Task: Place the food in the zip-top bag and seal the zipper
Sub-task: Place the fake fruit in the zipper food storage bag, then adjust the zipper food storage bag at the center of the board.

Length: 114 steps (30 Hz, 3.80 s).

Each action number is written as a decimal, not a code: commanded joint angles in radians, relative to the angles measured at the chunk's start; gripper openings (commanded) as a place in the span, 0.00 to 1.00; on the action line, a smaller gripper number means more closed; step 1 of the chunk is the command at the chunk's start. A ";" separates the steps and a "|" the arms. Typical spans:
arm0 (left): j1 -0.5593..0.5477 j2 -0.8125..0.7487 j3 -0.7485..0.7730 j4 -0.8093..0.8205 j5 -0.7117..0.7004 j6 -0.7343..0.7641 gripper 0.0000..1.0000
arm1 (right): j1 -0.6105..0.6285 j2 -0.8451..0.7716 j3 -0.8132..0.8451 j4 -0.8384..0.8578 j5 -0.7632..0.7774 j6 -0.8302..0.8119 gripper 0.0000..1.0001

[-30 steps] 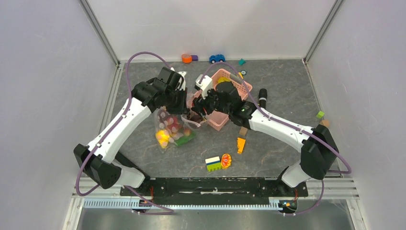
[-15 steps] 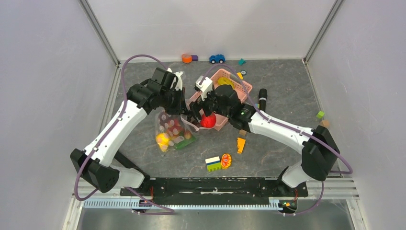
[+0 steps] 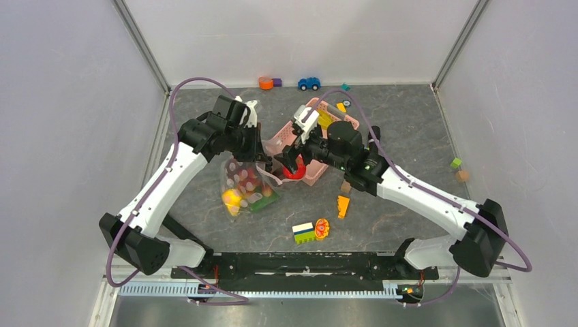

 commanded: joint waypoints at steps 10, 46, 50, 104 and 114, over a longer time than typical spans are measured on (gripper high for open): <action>0.040 -0.048 0.004 0.066 0.033 -0.010 0.02 | -0.012 -0.079 0.083 -0.471 0.685 -0.015 0.98; 0.069 -0.059 -0.002 0.076 0.085 -0.008 0.02 | 0.005 -0.104 -0.110 -0.158 0.177 0.121 0.98; 0.074 -0.061 -0.002 0.076 0.088 -0.009 0.02 | 0.005 -0.120 -0.153 -0.165 0.113 0.138 0.98; 0.131 -0.116 0.105 -0.111 -0.170 -0.002 0.20 | 0.005 0.074 0.275 -0.269 -0.092 -0.022 0.00; 0.132 -0.137 0.090 -0.121 -0.330 -0.008 0.39 | 0.005 0.040 0.218 -0.232 -0.076 -0.002 0.00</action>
